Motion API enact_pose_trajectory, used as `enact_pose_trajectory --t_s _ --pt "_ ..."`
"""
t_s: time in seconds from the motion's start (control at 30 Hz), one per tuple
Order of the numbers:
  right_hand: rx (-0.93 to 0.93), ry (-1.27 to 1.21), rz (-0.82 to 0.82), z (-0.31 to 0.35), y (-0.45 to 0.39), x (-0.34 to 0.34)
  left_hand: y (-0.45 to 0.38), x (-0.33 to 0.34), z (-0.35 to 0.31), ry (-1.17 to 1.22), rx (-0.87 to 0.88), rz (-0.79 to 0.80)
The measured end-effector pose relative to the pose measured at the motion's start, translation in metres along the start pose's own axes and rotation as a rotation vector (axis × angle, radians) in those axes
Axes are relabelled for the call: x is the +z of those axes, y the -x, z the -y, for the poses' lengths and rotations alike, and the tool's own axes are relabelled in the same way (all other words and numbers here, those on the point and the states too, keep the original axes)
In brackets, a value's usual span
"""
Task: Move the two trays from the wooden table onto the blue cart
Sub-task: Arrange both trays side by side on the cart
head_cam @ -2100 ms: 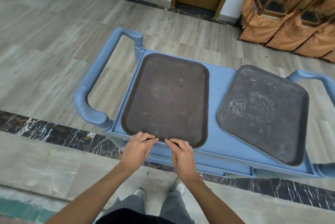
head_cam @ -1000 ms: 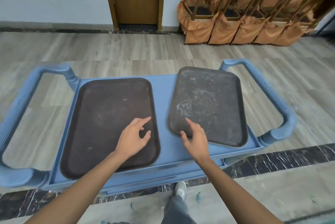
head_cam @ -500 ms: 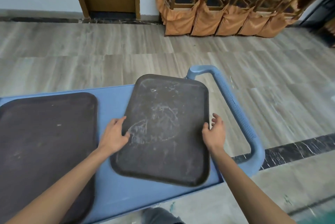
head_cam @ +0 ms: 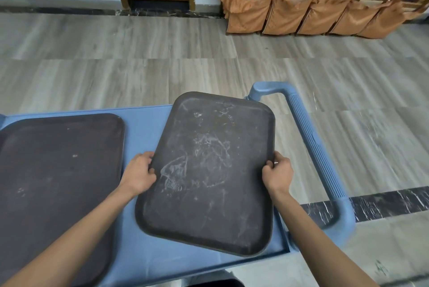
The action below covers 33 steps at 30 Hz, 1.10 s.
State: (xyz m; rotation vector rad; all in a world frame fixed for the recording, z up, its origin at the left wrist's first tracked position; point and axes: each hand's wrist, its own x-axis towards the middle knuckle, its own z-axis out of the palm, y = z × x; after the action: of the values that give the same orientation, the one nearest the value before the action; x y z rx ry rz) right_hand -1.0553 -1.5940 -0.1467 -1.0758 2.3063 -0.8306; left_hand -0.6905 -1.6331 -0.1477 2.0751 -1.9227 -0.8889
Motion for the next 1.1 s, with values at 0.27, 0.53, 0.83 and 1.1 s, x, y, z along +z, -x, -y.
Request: enact_pose_trajectory --t_s 0.27,0.53,0.83,1.1 --pt "-0.070 0.050 0.059 0.017 -0.002 0.014 0.042 -0.013 0.014 -0.011 -0.095 -0.067" --pt "-0.174 0.183 0.148 0.030 -0.005 0.037 0.073 -0.004 0.032 -0.014 -0.190 -0.086" --pt "-0.208 0.326 0.209 0.024 -0.006 0.037 0.078 -0.002 0.033 -0.097 -0.163 -0.036" --pt "-0.668 0.344 0.204 0.004 0.086 0.020 0.143 0.026 0.001 -0.220 0.317 -0.043"
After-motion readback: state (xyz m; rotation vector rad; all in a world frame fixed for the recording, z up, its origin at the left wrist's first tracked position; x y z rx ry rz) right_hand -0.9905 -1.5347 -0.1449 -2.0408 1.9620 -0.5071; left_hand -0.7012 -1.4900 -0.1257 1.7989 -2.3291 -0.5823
